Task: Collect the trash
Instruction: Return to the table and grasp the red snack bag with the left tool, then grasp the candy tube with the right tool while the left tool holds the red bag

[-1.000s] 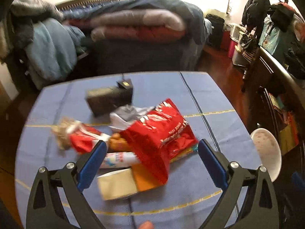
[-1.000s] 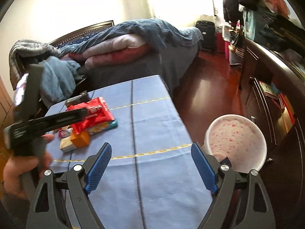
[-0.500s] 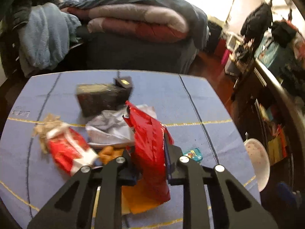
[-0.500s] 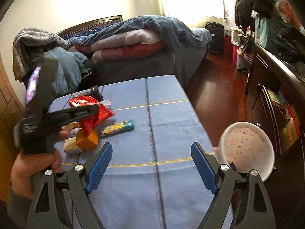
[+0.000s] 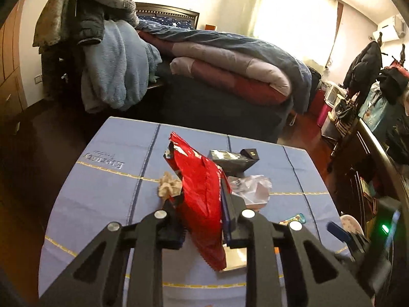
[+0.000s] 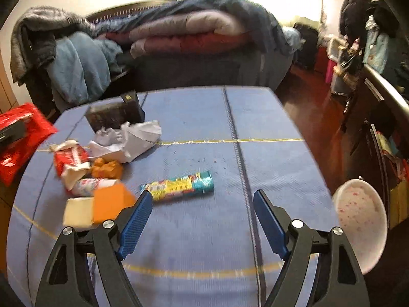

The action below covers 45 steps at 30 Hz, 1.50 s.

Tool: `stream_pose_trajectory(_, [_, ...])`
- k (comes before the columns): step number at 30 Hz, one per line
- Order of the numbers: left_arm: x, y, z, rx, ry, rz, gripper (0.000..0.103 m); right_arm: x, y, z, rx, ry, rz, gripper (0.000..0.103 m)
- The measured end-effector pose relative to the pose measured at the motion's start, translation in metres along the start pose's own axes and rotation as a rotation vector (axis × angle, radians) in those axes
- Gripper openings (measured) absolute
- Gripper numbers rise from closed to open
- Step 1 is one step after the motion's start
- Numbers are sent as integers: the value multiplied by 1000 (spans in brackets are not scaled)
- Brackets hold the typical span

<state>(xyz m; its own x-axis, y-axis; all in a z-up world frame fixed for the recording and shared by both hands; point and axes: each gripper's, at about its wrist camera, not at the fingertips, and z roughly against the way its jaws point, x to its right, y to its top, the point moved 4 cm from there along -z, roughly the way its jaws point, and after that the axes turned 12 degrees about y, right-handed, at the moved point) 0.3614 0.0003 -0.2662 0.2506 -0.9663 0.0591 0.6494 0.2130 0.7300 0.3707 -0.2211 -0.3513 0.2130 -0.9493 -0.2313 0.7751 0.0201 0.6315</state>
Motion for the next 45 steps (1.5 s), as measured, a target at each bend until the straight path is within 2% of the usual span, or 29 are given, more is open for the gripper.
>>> stream_pose_trajectory(4, [-4,0,-3,-2,-6,-10,23,-8,3,-16,-58,59,39,82])
stream_pose_trajectory(5, [-4,0,-3,-1,-9,-12,24,-13,3,-15,-48,68,55,85])
stream_pose_trajectory(6, [-4,0,-2,0,-13,-12,24,-17,4,-13,-29,71,75,92])
stream_pose_trajectory(10, [-2,1,0,6,-29,-11,24,-25,8,-15,-20,90,106,99])
stream_pose_trajectory(13, [-1,0,3,13,-35,-16,25,-21,15,-20,-32,97,95,99])
stream_pose_trajectory(15, [-2,1,5,17,-35,-20,25,-11,22,-23,-51,73,84,99])
stream_pose_trajectory(19, [-1,3,7,27,-33,-27,26,8,30,-17,-31,42,62,99])
stream_pose_trajectory(23, [2,2,8,26,-46,-29,26,7,21,-23,-71,19,138,99])
stream_pose_trajectory(29, [7,3,11,34,-52,-40,26,-11,8,-31,-93,81,229,99])
stream_pose_trajectory(33, [7,4,12,36,-52,-41,27,-17,7,-40,-113,106,233,99])
stream_pose_trajectory(35, [6,4,13,41,-48,-41,27,-18,7,-44,-117,103,231,98])
stream_pose_trajectory(38, [6,5,14,43,-45,-47,27,-20,9,-44,-113,119,219,83])
stream_pose_trajectory(39, [6,5,14,44,-43,-48,27,-21,11,-43,-111,120,224,80])
stream_pose_trajectory(45, [6,4,16,42,-33,-51,27,-18,5,-34,-107,111,203,80])
